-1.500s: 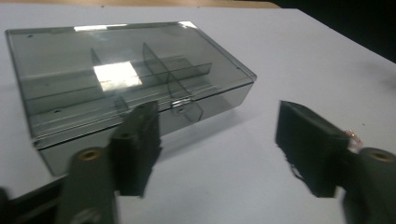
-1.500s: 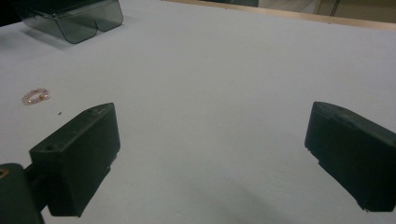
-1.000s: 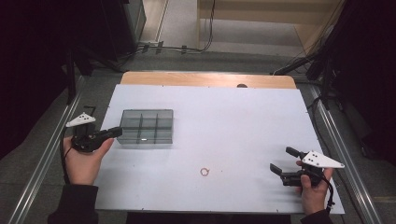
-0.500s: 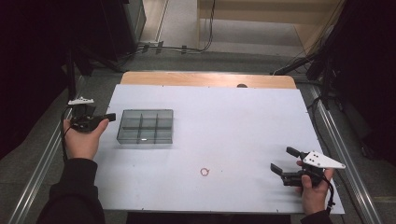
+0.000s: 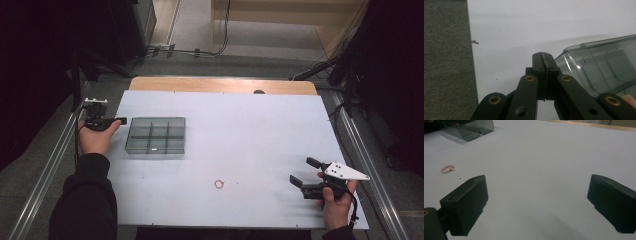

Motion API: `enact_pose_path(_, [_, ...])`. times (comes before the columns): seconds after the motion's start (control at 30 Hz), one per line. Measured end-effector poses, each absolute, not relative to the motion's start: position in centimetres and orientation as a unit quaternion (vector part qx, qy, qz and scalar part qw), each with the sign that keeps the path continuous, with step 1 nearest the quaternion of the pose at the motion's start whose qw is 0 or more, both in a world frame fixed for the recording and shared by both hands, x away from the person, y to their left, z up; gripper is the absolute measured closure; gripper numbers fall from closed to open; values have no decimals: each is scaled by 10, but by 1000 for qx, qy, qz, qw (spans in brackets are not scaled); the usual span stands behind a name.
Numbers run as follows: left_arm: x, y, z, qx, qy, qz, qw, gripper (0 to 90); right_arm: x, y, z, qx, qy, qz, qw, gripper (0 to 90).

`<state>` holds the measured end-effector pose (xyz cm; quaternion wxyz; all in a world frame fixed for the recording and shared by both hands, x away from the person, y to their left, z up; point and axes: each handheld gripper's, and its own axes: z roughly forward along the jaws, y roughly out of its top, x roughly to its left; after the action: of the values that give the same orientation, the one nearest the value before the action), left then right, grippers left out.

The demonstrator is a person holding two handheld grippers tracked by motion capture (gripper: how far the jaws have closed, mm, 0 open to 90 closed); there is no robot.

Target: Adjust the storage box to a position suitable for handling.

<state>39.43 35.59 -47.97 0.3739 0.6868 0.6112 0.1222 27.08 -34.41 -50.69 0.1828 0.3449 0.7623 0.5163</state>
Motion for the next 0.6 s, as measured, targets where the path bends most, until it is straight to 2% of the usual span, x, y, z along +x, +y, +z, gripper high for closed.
enact_pose_path(0.6, [406, 348, -494, 702, 602, 86, 371, 900, 271, -348, -506, 341, 755, 532, 174, 18])
